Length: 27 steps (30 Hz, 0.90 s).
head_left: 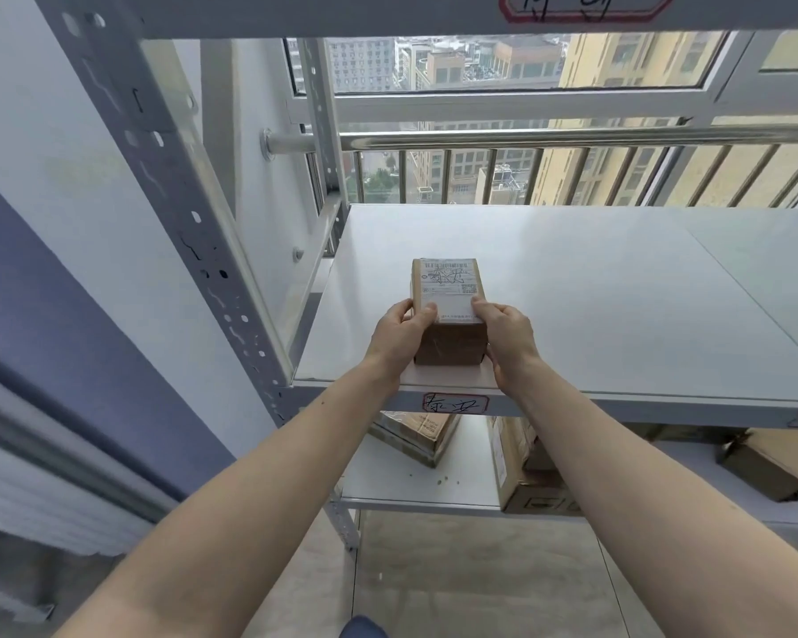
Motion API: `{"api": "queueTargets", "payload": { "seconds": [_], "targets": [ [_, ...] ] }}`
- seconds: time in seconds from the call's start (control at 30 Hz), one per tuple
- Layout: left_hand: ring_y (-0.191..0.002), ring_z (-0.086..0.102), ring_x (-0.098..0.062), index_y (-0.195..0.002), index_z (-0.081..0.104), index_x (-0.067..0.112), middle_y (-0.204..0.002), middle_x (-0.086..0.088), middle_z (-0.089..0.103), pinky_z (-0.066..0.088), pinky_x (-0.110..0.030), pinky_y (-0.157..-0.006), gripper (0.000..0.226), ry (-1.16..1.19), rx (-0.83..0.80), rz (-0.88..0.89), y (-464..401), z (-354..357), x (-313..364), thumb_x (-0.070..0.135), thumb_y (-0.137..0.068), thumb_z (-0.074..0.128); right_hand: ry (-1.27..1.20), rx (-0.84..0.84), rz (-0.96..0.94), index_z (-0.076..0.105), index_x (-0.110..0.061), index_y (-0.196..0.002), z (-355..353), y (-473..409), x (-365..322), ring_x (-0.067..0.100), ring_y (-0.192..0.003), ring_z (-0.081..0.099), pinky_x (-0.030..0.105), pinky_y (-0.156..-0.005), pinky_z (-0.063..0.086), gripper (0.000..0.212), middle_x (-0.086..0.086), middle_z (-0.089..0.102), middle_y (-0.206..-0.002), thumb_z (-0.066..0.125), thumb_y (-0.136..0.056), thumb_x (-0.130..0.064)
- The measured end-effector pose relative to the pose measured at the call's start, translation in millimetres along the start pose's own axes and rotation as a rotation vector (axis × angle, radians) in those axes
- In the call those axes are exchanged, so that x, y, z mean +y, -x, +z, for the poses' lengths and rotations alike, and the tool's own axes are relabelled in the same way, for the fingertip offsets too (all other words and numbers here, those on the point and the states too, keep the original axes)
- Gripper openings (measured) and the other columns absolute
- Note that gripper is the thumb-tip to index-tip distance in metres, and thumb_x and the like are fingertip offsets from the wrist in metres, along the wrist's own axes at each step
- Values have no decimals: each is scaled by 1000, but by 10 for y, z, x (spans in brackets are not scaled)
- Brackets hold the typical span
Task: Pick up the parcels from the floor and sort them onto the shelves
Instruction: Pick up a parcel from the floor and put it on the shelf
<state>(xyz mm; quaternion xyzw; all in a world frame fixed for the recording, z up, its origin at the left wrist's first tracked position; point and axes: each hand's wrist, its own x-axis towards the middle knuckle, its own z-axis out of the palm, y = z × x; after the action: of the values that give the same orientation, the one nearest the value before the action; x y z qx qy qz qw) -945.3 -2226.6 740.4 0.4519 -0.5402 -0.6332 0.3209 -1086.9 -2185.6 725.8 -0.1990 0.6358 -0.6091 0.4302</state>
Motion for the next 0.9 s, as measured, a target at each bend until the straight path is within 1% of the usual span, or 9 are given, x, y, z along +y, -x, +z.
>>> {"api": "queueTargets", "payload": {
  "seconds": [0.07,0.13,0.2,0.27,0.37,0.5,0.67,0.8,0.9],
  "targets": [
    [-107,67,-21,-132,58,14,-127,-11,68,56,-35,-95,41,-3,-3,3,-3,-5,-12,36,-98,57,40,-12,-21,58,-6,-123,-24,0,13,29,-106,69,50,-94,56,81,13,70,-116,72,-65,-60],
    [-109,68,-21,-135,56,14,-127,-10,68,55,-37,-98,55,4,-14,-2,5,-15,-29,46,-91,63,93,-28,-54,53,-8,-132,-57,53,3,26,-110,67,48,-97,54,105,10,67,-124,72,-55,-77],
    [-115,66,-19,-141,51,15,-128,-6,67,52,-41,-104,85,-33,-13,11,42,-41,-49,60,-72,75,191,-65,-129,45,-9,-141,-107,169,-26,22,-120,60,41,-104,49,105,8,59,-138,70,-64,-76],
    [-123,59,-14,-145,47,14,-132,1,63,47,-37,-109,96,-130,2,77,78,-78,-85,53,-65,85,269,-121,-202,38,-12,-147,-186,225,1,20,-129,52,39,-108,45,104,8,50,-147,72,-68,-70],
    [-127,56,-12,-142,51,17,-132,4,62,46,-32,-109,90,-226,23,202,77,-148,-175,36,-64,92,293,-186,-266,38,-20,-147,-296,238,51,21,-136,48,45,-111,43,120,7,47,-151,81,-48,-73],
    [-121,63,-15,-138,58,20,-130,1,69,52,-31,-104,83,-399,55,309,77,-174,-224,35,-64,92,320,-200,-317,46,-18,-144,-356,181,103,21,-132,53,46,-109,46,113,6,55,-145,90,-48,-59],
    [-109,69,-18,-130,65,16,-118,-4,75,55,-33,-99,62,-501,87,327,49,-171,-259,21,-72,87,378,-163,-340,55,-16,-139,-353,128,119,19,-122,61,45,-103,51,82,5,65,-133,91,-65,-19],
    [-104,70,-16,-127,67,18,-114,-3,76,51,-21,-94,56,-522,102,324,4,-177,-262,20,-73,85,397,-150,-365,56,-16,-138,-310,93,103,18,-119,62,39,-101,52,76,4,66,-131,89,-69,-16],
    [-104,70,-16,-126,67,19,-114,-3,76,53,-27,-97,55,-545,104,323,-56,-184,-229,21,-73,85,389,-137,-361,58,-16,-135,-282,31,83,19,-117,64,38,-100,53,74,5,67,-128,89,-68,-14]
  ]
}}
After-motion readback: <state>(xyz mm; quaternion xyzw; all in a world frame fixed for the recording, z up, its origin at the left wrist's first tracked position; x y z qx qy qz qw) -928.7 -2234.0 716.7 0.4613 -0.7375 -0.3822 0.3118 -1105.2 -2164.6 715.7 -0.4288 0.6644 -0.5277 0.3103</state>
